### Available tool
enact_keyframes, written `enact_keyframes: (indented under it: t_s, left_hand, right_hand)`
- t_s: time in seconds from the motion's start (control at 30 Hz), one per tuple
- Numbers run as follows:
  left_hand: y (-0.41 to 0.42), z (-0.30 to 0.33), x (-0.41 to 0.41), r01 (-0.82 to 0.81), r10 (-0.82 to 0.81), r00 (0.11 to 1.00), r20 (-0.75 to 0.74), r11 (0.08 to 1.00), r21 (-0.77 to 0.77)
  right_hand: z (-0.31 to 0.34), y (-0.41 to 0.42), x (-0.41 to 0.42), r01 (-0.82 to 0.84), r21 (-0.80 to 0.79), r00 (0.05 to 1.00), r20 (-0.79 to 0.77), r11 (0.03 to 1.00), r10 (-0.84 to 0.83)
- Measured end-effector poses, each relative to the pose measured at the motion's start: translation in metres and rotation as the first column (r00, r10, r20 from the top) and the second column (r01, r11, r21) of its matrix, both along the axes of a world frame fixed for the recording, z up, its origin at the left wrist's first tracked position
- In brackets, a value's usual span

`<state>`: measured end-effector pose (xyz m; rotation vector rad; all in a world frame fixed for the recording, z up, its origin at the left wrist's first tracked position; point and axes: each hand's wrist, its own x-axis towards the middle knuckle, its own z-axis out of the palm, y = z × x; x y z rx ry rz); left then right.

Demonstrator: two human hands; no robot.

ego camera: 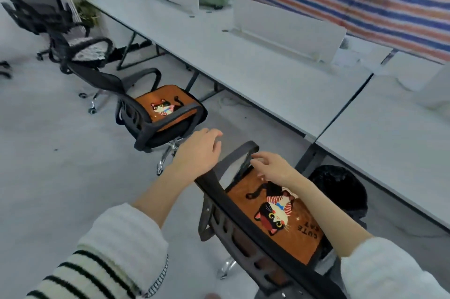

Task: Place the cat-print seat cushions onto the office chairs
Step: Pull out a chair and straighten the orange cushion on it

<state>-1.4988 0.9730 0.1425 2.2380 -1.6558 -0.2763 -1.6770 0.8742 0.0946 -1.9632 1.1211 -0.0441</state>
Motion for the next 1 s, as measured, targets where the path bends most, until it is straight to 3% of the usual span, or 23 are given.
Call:
enact_keyframes:
  t_s: [0.17, 0.37, 0.57, 0.8, 1.0]
  left_hand:
    - [-0.024, -0.008, 0.082, -0.091, 0.089, 0.993, 0.072, 0.995, 0.033]
    - [-0.079, -0.025, 0.202, -0.136, 0.129, 0.99, 0.057, 0.982, 0.134]
    - [-0.139, -0.036, 0.282, -0.108, 0.104, 0.994, 0.029, 0.964, 0.244]
    - [-0.218, -0.073, 0.386, 0.008, 0.003, 1.0, -0.029, 0.932, 0.362]
    - [-0.286, -0.126, 0.504, 0.108, -0.081, 0.994, -0.078, 0.889, 0.445]
  right_hand:
    - [0.001, -0.041, 0.078, -0.104, -0.027, 0.988, -0.117, 0.994, 0.101]
    - [-0.006, -0.107, 0.202, -0.082, 0.028, 0.997, -0.006, 0.996, 0.082]
    - [-0.013, -0.149, 0.29, -0.046, 0.123, 0.999, 0.006, 0.991, 0.046]
    - [-0.056, -0.206, 0.378, 0.069, 0.163, 0.998, 0.001, 0.984, -0.07]
    - [-0.11, -0.251, 0.494, 0.311, 0.292, 0.944, 0.017, 0.905, -0.33]
